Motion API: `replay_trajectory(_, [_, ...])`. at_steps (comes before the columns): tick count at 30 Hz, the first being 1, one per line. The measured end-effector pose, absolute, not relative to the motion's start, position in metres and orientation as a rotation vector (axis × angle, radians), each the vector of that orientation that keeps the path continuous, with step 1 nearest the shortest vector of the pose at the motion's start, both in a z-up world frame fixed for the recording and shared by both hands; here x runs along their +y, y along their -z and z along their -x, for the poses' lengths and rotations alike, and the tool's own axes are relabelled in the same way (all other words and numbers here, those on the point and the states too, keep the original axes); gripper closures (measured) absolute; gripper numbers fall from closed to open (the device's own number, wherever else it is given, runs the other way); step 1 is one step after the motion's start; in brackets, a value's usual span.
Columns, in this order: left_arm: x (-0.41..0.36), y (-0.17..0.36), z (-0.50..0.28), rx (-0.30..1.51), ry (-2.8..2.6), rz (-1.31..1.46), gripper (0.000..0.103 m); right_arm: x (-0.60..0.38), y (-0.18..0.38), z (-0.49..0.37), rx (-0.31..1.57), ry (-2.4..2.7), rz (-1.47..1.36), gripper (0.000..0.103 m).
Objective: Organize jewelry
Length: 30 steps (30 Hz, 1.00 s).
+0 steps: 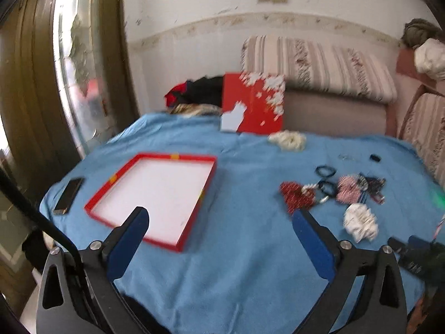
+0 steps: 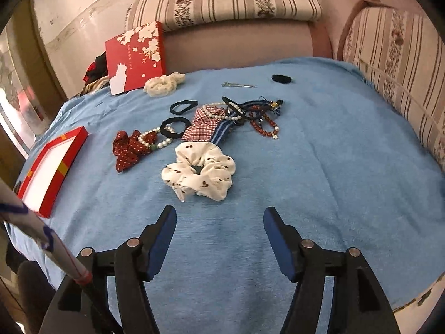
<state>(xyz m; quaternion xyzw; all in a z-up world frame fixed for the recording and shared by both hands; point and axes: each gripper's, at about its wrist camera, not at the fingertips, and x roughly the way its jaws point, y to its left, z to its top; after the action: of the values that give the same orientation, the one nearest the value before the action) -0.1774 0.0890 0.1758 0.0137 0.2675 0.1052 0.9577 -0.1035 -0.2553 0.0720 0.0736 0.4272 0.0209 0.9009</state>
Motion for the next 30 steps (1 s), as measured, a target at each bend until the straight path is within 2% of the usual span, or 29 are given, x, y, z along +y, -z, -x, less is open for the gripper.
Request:
replay_trajectory(6, [0.069, -0.185, 0.154, 0.579, -0.106, -0.045, 0.0, -0.25, -0.074, 0.107, 0.884, -0.024, -0.132, 0.031])
replay_trajectory(13, [0.045, -0.147, 0.145, 0.757, -0.061, -0.059, 0.0, -0.253, -0.061, 0.109, 0.918, 0.007, -0.127, 0.029])
replay_trajectory(22, [0.043, -0.121, 0.142, 0.849, -0.057, -0.07, 0.0, -0.253, -0.053, 0.109, 0.935, 0.014, -0.129, 0.029])
replay_trajectory(26, [0.054, -0.103, 0.133, 0.952, -0.043, -0.029, 0.001, -0.252, -0.053, 0.109, 0.931, 0.008, -0.131, 0.029])
replay_trajectory(28, [0.059, -0.094, 0.13, 0.984, -0.051, -0.025, 0.009, -0.254, -0.053, 0.108, 0.93, 0.005, -0.143, 0.029])
replay_trajectory(30, [0.064, -0.087, 0.122, 1.012, -0.067, -0.04, 0.035, -0.256, -0.053, 0.106, 0.931, 0.003, -0.152, 0.029])
